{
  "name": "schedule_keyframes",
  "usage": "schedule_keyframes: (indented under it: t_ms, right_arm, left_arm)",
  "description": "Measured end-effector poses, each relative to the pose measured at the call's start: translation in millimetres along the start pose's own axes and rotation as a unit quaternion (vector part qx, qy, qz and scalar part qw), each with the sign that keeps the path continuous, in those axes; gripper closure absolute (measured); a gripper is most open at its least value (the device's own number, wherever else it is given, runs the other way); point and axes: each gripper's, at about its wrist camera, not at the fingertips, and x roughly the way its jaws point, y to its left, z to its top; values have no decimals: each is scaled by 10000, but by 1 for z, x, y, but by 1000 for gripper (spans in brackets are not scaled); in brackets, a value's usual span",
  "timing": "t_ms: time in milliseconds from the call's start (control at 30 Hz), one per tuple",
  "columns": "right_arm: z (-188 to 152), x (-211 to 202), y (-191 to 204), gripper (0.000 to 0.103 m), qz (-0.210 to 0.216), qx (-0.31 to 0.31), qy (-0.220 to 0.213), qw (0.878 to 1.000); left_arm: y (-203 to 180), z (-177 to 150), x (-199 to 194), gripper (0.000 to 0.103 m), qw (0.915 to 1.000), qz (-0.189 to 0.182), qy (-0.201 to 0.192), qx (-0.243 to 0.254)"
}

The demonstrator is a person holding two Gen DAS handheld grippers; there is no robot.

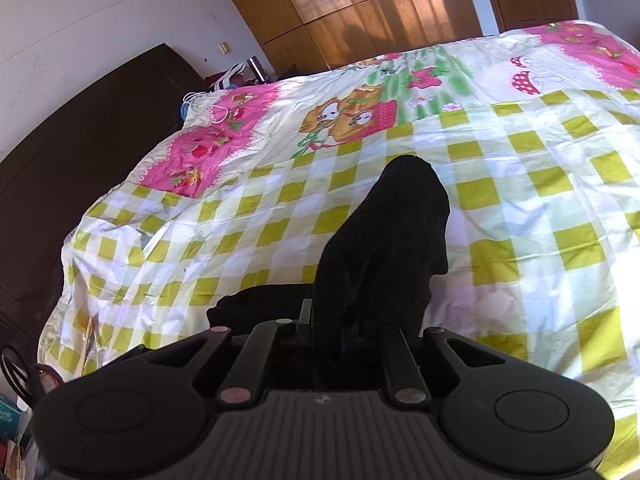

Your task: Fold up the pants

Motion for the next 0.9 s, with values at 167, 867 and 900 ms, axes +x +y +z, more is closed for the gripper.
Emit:
schedule_keyframes:
  t_ms: [167,867,900]
  right_arm:
    - [5,33,42,75,48,-399,218,9990]
    - [-25,144,129,75,-48,-759,1243,9893]
    - [-25,147,131,75,-51,-717,1264,9894]
  left_arm:
    - [34,-13,-7,55,9993,296,204,-44]
    - [53,-54,3,66,9975,-388,450,-394]
    - [52,-54,3,66,9976,-384,443,-381]
